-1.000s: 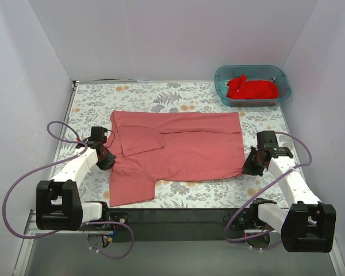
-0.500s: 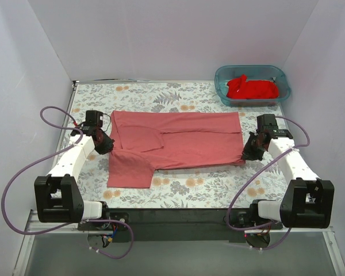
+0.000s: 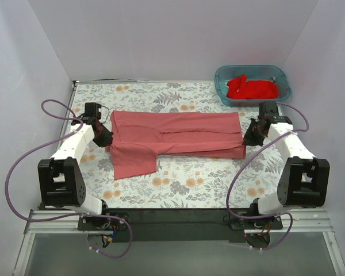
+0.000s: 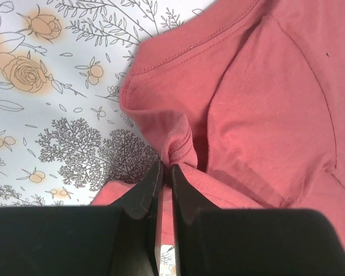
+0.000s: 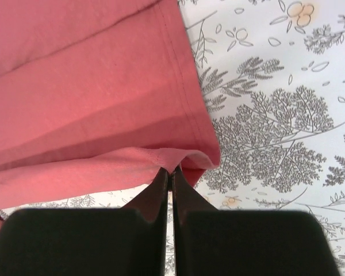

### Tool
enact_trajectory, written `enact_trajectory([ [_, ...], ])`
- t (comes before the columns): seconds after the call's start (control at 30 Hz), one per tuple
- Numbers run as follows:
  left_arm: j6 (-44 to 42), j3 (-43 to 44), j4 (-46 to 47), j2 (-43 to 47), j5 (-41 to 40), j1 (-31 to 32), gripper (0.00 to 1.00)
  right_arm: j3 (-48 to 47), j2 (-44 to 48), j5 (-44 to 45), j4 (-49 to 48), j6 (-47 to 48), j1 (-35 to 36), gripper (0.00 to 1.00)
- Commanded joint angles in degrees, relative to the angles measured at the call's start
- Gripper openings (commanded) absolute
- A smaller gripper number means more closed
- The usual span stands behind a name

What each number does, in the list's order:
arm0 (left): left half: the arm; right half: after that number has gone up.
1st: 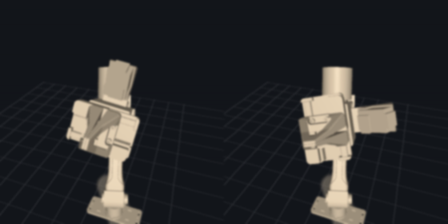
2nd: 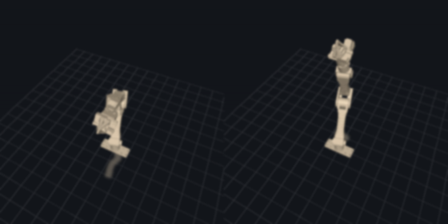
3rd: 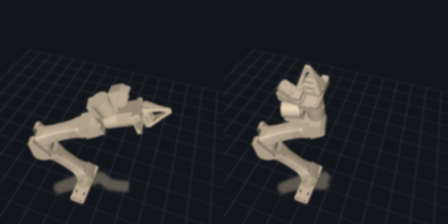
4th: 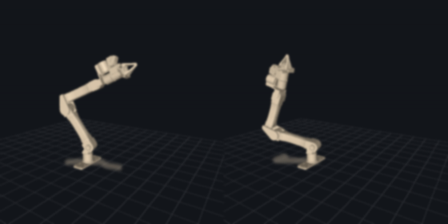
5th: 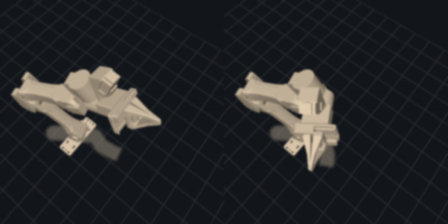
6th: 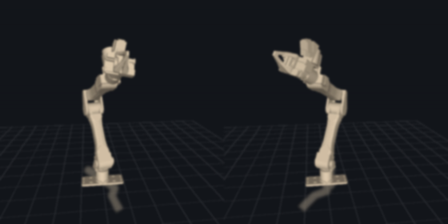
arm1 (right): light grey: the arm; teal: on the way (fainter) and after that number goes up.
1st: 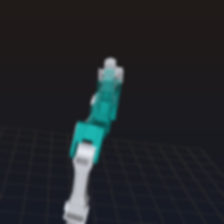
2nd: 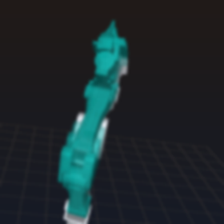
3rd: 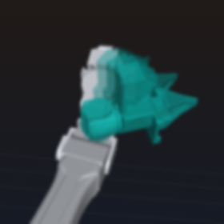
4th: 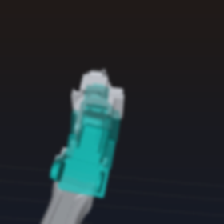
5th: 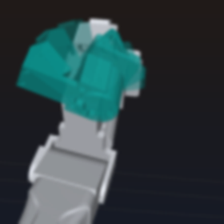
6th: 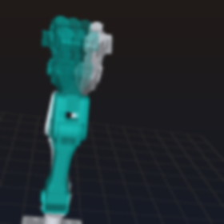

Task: Fold and stack the t-shirts
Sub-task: Fold the tshirt

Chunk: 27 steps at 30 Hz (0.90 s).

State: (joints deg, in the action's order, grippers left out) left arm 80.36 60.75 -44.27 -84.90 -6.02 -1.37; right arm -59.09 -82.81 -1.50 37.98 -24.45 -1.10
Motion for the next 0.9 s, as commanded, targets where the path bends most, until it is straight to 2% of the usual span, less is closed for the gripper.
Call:
enact_trajectory([
  [0.0,-0.64,2.35,1.12,-1.22,-0.92,-0.48,0.00,-2.70,-2.44,0.97,-2.90,0.89,-0.30,0.01],
  [0.53,-1.43,6.66,3.14,-8.52,-0.57,-0.48,0.00,-4.54,-8.51,4.49,-6.95,2.30,-1.80,0.01],
  [0.87,-0.20,4.73,5.86,-10.81,-1.98,-0.48,0.00,-3.31,-12.99,0.28,-10.64,2.56,-1.80,0.01],
])
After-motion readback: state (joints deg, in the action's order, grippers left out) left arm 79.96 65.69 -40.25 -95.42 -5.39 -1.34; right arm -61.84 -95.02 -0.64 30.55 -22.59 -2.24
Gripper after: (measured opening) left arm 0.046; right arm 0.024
